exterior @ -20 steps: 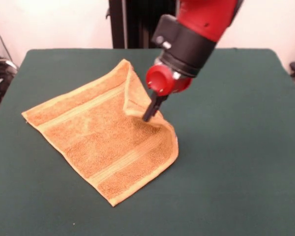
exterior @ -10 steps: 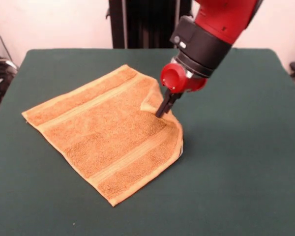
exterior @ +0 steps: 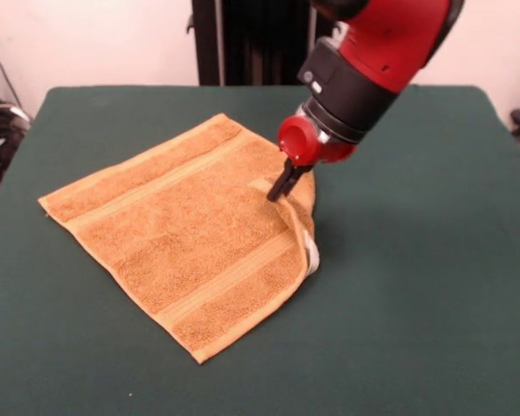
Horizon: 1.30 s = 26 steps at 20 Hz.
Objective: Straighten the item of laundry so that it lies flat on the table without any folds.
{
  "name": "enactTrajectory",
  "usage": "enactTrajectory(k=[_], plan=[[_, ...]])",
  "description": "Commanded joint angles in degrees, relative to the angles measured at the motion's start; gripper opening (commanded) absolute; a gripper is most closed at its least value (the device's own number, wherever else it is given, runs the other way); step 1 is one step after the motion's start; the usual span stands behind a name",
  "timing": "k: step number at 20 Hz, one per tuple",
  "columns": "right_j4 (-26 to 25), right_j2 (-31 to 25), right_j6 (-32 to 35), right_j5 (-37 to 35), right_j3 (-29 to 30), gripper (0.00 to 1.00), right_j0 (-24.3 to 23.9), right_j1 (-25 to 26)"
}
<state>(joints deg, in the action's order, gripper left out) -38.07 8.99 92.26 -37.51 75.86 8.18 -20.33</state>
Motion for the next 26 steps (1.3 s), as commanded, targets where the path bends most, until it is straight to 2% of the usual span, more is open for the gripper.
enactTrajectory(k=[1, 11, 21, 26], plan=[[5.8, -0.7, 18.3, -4.2, 3.5, 0.00, 4.4, 4.9], [9.8, 1.9, 22.0, -0.8, 6.2, 0.00, 9.1, 4.9], [11.6, 3.2, 24.4, 2.8, 4.5, 0.00, 11.3, 6.8], [11.6, 4.6, 26.8, 5.1, 1.8, 0.00, 12.8, 9.5]])
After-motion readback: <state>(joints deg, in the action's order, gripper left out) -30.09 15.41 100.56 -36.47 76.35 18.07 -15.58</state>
